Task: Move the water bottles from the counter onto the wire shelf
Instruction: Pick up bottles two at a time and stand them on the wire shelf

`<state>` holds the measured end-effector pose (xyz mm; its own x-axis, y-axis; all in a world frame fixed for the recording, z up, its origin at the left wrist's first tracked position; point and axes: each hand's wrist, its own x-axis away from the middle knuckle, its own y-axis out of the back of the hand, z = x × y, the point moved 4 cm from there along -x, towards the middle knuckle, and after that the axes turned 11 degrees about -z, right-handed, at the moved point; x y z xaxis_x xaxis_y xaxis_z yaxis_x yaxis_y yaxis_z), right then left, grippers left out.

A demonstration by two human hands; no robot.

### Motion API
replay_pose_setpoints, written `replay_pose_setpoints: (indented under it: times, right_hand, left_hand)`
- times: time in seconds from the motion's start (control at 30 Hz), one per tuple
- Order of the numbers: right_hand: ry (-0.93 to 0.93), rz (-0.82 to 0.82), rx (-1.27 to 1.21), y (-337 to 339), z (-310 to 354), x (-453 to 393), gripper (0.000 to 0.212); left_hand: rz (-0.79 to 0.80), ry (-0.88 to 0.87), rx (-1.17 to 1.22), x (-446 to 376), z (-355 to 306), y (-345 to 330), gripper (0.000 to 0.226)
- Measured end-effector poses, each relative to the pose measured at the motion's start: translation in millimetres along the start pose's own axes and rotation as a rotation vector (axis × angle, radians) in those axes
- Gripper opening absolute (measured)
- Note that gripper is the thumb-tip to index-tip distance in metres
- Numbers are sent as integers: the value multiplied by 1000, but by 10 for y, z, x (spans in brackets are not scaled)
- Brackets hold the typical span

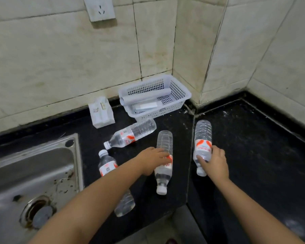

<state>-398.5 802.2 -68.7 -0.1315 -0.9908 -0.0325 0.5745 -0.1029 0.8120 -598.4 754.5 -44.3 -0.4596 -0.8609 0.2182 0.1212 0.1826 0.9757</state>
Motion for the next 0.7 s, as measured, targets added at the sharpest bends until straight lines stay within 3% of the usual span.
replay_pose_setpoints:
  times: [0.13, 0.37, 0.53, 0.7]
  right_hand:
    - [79, 51, 235, -119, 121, -102, 78]
    - [40, 53, 215, -184, 112, -119, 65]
    - [168, 152, 337, -59, -18, -27, 66]
    - [229, 288, 325, 162, -352, 309, 66]
  left_hand:
    - [9, -7, 24, -109, 53, -65, 62]
    - [26, -106, -112, -280, 50, -65, 59]
    - [60, -321, -218, -426, -17, -13, 63]
    - [80, -460, -156, -448, -13, 8, 63]
